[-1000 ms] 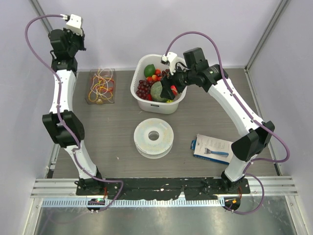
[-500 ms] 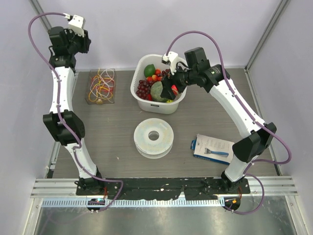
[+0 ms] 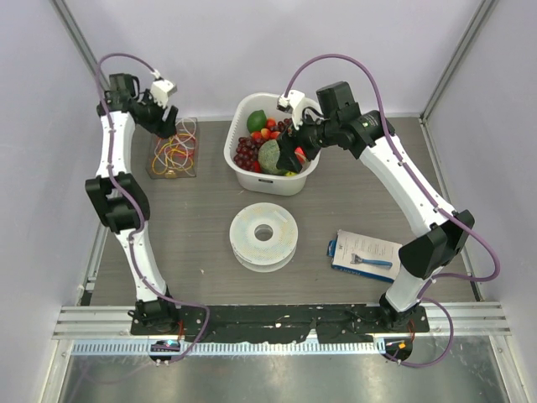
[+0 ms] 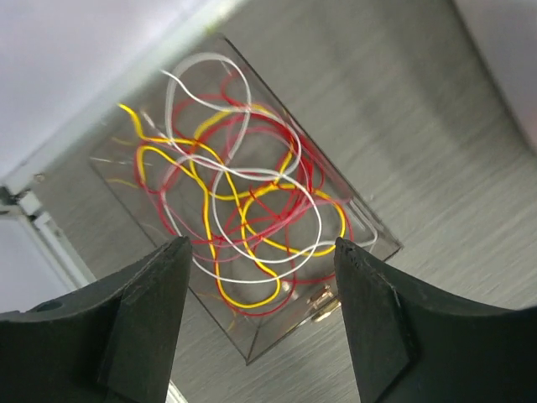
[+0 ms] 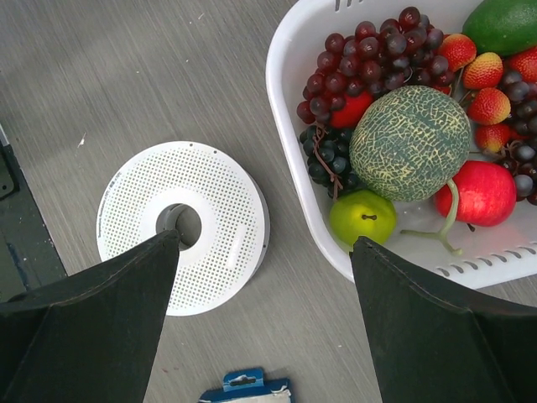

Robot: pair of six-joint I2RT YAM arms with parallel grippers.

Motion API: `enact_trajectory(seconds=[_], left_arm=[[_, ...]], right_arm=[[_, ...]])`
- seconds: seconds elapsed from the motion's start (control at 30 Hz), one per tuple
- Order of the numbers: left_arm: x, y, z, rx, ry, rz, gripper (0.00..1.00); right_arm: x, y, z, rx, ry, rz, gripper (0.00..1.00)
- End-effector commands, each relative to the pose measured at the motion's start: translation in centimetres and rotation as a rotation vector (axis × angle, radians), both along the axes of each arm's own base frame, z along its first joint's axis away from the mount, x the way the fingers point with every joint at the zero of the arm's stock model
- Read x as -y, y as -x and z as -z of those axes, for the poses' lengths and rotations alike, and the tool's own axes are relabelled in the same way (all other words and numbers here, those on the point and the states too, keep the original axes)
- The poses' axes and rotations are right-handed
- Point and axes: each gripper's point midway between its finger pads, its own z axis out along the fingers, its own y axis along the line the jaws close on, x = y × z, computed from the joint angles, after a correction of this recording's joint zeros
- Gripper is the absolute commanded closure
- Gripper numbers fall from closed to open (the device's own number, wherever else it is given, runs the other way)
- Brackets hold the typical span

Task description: Wrap the cables

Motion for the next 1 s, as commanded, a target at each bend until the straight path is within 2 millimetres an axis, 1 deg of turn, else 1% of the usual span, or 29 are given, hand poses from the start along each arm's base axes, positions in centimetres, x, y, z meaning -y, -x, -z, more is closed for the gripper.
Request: enact_trajectory(seconds=[0.0,0.1,0.23,0.3,0.4,0.53,0.7,0.87,0.9,0.93,0.97], left_arm=[[-0.5,1.9,4.3,-0.103,-0.125,0.181,0.28],[-0.9,1.3,6.5,-0.093,-0.180,0.239,0.30],[-1.1,-0.1,8.1,-0.073,-0.198,0.261,0.30],[-1.3,-0.9,8.5,-0.059,-0.207,0.258,0.30],[-1.5,-2.0,9.7,-0.053,-0.232,0.241,0.31],[-1.1,-2.6,10.9,-0.054,-0.235,0.249,0.32],[-1.4,-4.4,11.5,-0.010,-0.229,0.202,0.35],[-1.8,-6.1,11.2,0.034,-0.208,0.129,0.46],[-1.7,-6.2,11.3,0.038,-0.203,0.123,0.51],[-1.6,-6.2,11.3,0.038,-0.195,0.127,0.60],[-1.3,-6.1,11.3,0.038,-0.185,0.136,0.65]], right_arm=[[0.0,0.8,-1.7,0.030,-0.032,-0.024,0.12],[0.0,0.7,-1.2,0.020,-0.024,-0.023,0.12],[0.0,0.7,-0.8,0.004,-0.014,-0.026,0.12],[-0.1,0.6,-0.6,-0.001,-0.008,-0.025,0.12],[0.0,0.5,-0.2,-0.013,-0.002,-0.023,0.12],[-0.1,0.4,0.0,-0.021,0.009,-0.023,0.12],[0.0,0.1,0.3,-0.023,0.025,-0.020,0.12],[0.2,0.3,0.5,-0.031,0.030,-0.018,0.12],[0.1,0.3,0.6,-0.035,0.031,-0.017,0.12],[0.2,0.4,0.4,-0.032,0.028,-0.016,0.12],[0.2,0.3,0.4,-0.029,0.029,-0.015,0.12]])
